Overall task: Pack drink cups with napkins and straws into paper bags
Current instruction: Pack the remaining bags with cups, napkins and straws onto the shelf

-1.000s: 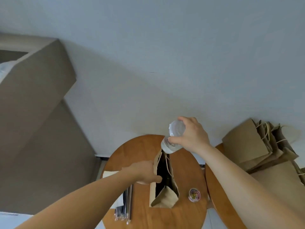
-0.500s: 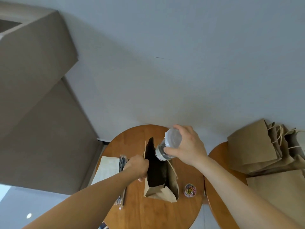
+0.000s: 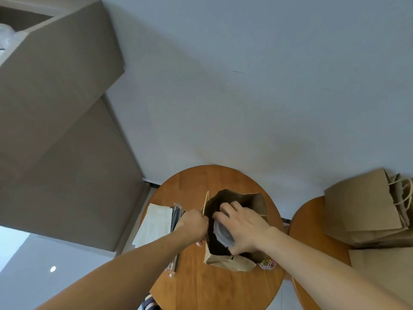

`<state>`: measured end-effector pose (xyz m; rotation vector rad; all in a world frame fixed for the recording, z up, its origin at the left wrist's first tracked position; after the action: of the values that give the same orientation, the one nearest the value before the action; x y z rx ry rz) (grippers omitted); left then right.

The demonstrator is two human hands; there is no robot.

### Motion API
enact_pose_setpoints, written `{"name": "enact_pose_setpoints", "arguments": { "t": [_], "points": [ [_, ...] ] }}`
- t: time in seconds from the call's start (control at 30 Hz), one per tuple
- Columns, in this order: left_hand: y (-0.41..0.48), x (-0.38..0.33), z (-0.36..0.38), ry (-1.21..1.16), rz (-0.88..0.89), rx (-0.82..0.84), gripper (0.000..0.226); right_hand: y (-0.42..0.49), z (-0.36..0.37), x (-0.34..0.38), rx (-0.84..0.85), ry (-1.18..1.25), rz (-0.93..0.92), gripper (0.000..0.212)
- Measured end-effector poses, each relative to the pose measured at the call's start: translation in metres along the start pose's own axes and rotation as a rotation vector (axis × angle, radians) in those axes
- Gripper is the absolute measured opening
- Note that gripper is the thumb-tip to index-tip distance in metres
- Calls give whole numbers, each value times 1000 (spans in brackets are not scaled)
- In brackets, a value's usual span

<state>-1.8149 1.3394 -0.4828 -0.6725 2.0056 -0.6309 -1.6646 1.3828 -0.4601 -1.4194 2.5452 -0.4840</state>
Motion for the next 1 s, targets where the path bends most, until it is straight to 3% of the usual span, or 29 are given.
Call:
{"name": "enact_pose_setpoints", "arguments": {
  "t": [0.17, 0.3, 0.6, 1.0],
  "points": [
    [3, 13, 4, 70, 8, 16, 32, 28, 45, -8, 155, 125, 237, 96],
    [5, 22, 7, -9, -26, 10, 33, 47, 84, -12, 258, 177, 361, 99],
    [7, 28, 10, 9, 21, -14, 28, 70, 132, -4, 283, 204, 433, 91],
    [7, 18, 12, 96, 108, -38, 25, 63, 136, 3, 245, 168, 407, 83]
  ]
}}
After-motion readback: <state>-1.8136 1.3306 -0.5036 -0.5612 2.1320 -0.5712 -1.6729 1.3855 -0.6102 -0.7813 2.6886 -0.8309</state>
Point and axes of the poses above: each hand's wrist, its own y-axis towards the middle knuckle, its own z-axis out of the palm, x = y × z, the point moved 4 cm from there along y, towards the middle knuckle, and after that the axes turned 6 degrees about -y, right-handed, at the moved point
